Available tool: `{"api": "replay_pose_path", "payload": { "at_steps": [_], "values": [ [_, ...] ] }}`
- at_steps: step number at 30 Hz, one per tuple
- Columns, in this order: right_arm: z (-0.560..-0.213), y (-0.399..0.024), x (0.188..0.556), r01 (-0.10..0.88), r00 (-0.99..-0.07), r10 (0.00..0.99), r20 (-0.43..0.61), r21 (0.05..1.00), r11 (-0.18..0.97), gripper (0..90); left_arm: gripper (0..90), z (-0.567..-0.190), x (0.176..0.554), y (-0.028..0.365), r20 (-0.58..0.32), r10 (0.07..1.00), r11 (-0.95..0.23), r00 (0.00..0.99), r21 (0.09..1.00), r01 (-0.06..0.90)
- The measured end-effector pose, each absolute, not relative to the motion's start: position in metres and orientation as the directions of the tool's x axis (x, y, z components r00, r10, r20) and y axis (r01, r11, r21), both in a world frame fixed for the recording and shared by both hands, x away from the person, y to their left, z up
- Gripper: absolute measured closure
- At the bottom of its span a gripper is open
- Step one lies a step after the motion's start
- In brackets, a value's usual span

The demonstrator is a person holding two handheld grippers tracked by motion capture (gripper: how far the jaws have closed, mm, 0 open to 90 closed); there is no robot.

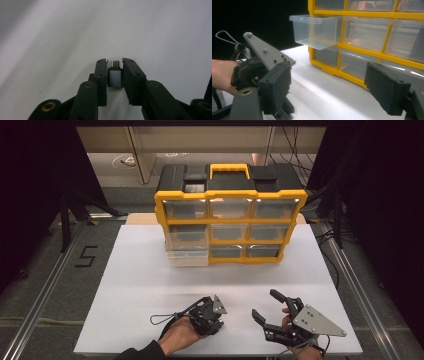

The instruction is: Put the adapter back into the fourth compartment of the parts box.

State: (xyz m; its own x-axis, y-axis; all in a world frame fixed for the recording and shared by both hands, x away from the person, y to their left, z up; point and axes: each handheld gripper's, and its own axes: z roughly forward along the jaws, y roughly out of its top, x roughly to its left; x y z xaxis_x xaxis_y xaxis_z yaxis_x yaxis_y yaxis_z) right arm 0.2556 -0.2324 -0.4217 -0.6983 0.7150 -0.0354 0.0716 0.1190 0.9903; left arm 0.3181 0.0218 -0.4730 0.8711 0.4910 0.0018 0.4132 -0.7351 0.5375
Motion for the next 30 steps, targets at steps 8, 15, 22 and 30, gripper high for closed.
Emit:
{"api": "replay_pose_path", "payload": {
  "at_steps": [8,15,22,30],
  "values": [
    [-0.422,-0.232,0.255,0.071,-0.699,0.714,-0.036,0.99,0.12,22.5,75.8,-0.473,0.318,0.023,0.001,0.479,-0.736,0.878,0.545,0.401],
    [-0.421,-0.233,0.256,0.069,-0.698,0.715,-0.035,0.991,0.115,22.5,76.1,-0.466,0.319,0.027,0.009,0.474,-0.717,0.88,0.585,0.38],
    [-0.421,-0.233,0.255,0.069,-0.699,0.715,-0.035,0.991,0.116,22.5,75.9,-0.461,0.32,0.033,0.018,0.479,-0.684,0.878,0.634,0.36],
    [-0.421,-0.233,0.256,0.067,-0.699,0.714,-0.036,0.991,0.115,22.5,76.1,-0.451,0.321,0.041,-0.002,0.513,-0.592,0.858,0.723,0.356]
  ]
}}
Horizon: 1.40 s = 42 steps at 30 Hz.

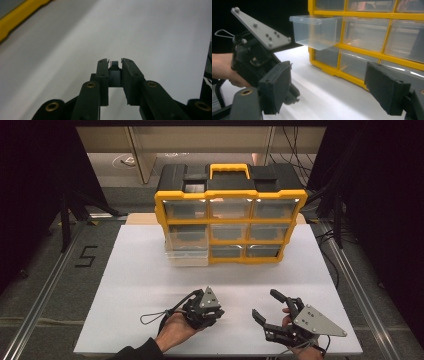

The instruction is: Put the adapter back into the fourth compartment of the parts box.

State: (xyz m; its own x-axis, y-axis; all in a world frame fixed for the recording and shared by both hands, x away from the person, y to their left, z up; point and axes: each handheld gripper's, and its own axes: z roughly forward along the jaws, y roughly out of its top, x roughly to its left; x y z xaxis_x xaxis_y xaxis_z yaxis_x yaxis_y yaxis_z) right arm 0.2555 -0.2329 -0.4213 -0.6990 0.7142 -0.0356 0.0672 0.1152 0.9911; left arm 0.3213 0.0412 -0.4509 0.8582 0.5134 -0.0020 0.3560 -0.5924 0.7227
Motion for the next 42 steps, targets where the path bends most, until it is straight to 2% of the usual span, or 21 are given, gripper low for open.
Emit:
{"api": "replay_pose_path", "payload": {
  "at_steps": [9,42],
  "values": [
    [-0.421,-0.233,0.255,0.068,-0.699,0.714,-0.036,0.991,0.117,22.5,76.1,-0.442,0.321,0.049,-0.011,0.535,-0.516,0.845,0.788,0.337],
    [-0.421,-0.233,0.255,0.066,-0.698,0.715,-0.038,0.991,0.117,22.6,76.1,-0.418,0.319,0.066,-0.029,0.579,-0.353,0.815,0.892,0.283]
  ]
}}
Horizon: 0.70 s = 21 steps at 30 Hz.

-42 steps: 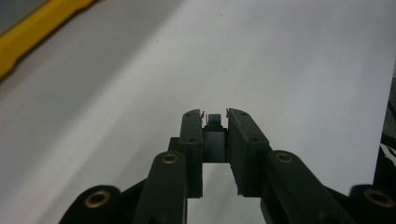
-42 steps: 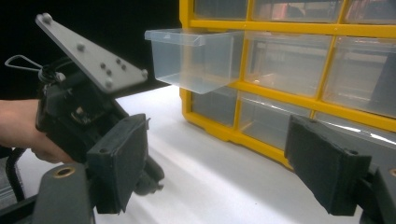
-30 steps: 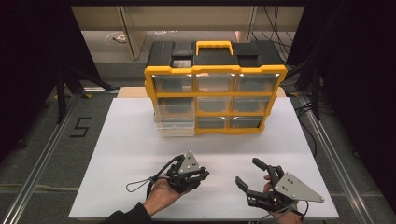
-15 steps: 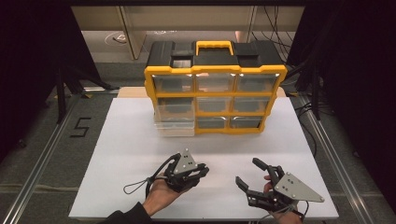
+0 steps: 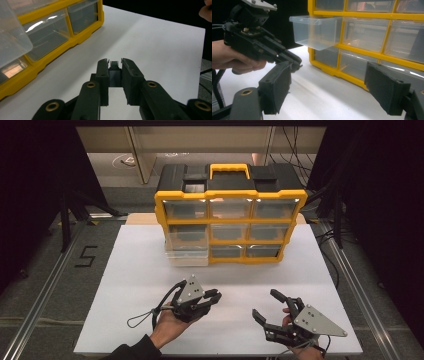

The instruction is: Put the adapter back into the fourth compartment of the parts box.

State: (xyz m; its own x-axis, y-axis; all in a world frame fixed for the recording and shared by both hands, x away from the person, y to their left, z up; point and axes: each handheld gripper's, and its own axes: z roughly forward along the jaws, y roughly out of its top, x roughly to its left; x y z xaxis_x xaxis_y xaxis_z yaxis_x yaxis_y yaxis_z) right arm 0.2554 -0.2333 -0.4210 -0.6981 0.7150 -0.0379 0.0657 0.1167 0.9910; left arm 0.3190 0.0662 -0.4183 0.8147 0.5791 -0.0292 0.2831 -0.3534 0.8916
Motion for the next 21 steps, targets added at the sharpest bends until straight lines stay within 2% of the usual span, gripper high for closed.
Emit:
{"api": "replay_pose_path", "payload": {
  "at_steps": [21],
  "values": [
    [-0.421,-0.233,0.255,0.066,-0.699,0.714,-0.037,0.991,0.116,22.6,76.1,-0.403,0.32,0.075,-0.036,0.586,-0.293,0.809,0.922,0.253]
  ]
}}
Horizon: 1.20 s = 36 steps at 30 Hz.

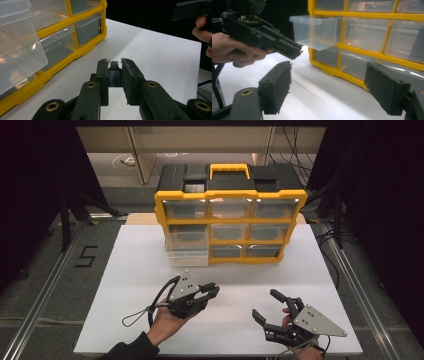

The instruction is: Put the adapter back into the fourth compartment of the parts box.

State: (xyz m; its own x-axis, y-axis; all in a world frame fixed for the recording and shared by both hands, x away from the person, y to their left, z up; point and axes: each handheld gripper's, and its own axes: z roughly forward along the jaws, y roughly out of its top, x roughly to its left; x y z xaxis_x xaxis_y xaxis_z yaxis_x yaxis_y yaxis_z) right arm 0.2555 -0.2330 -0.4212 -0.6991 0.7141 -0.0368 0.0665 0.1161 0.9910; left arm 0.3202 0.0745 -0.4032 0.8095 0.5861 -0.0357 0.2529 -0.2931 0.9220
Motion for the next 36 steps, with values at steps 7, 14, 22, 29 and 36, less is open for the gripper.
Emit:
{"api": "replay_pose_path", "payload": {
  "at_steps": [7,14,22,29,36],
  "values": [
    [-0.421,-0.233,0.256,0.069,-0.699,0.714,-0.035,0.991,0.116,22.6,76.2,-0.401,0.322,0.077,-0.039,0.591,-0.283,0.806,0.925,0.253],
    [-0.422,-0.232,0.256,0.073,-0.698,0.715,-0.036,0.99,0.121,22.6,76.2,-0.394,0.323,0.078,-0.035,0.594,-0.268,0.804,0.933,0.239],
    [-0.422,-0.233,0.256,0.072,-0.699,0.715,-0.033,0.99,0.117,22.6,76.2,-0.389,0.324,0.079,-0.034,0.596,-0.258,0.802,0.938,0.231],
    [-0.422,-0.232,0.256,0.074,-0.698,0.715,-0.034,0.99,0.119,22.6,76.2,-0.384,0.324,0.079,-0.045,0.596,-0.242,0.802,0.942,0.233],
    [-0.423,-0.232,0.257,0.078,-0.697,0.717,-0.029,0.99,0.116,22.6,76.2,-0.377,0.325,0.082,-0.05,0.601,-0.22,0.798,0.949,0.225]
  ]
}}
